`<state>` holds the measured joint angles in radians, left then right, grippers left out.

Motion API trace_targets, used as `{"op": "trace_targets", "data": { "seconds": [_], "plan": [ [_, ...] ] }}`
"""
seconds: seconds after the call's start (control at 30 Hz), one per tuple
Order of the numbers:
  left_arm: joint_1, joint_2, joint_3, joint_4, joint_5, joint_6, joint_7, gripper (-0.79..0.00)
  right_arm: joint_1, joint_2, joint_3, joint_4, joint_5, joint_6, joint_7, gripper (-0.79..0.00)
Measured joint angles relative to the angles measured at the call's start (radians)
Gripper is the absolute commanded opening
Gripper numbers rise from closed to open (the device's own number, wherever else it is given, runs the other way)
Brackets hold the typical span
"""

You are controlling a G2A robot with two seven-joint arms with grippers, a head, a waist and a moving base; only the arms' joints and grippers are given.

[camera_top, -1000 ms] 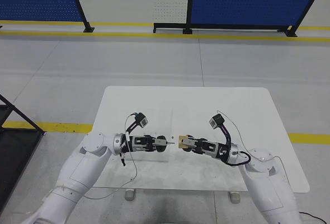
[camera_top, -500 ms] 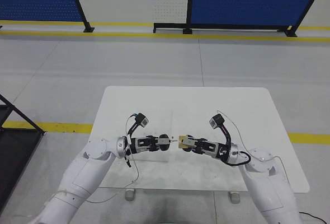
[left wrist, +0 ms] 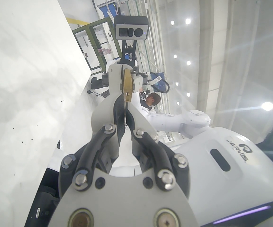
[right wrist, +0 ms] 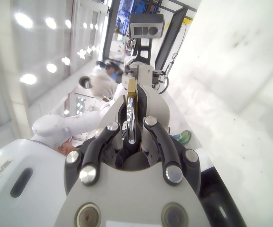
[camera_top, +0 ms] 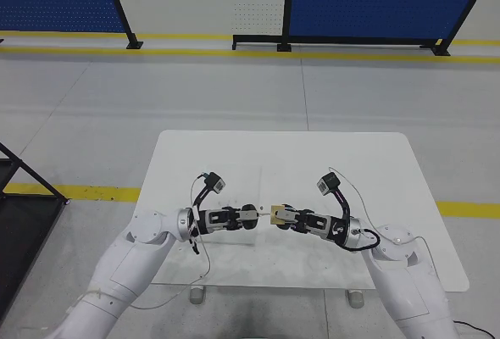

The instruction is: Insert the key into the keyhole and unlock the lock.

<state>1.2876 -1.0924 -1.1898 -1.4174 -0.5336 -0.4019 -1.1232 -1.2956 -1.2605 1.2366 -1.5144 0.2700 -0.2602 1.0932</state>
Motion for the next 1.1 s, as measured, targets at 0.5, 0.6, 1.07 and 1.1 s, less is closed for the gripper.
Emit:
{"op": "trace_targets", "data": {
  "seconds": [0.5, 0.6, 1.07, 1.1],
  "plan": [
    [0.005, 0.004, -0.004, -0.009, -0.005, -0.004, -0.016, -0.785, 0.000, 0.000, 0.000, 0.000, 0.000, 0.000, 0.000, -0.785],
    [0.003, 0.003, -0.001, -0.007, -0.005, -0.003, -0.016, -0.785, 0.000, 0.000, 0.000, 0.000, 0.000, 0.000, 0.000, -0.785],
    [-0.006, 0.000, 0.015, 0.000, -0.016, -0.007, -0.014, -0.785, 0.000, 0.000, 0.000, 0.000, 0.000, 0.000, 0.000, -0.785],
    [-0.006, 0.000, 0.016, 0.001, -0.016, -0.007, -0.013, -0.785, 0.000, 0.000, 0.000, 0.000, 0.000, 0.000, 0.000, -0.785]
  ]
}}
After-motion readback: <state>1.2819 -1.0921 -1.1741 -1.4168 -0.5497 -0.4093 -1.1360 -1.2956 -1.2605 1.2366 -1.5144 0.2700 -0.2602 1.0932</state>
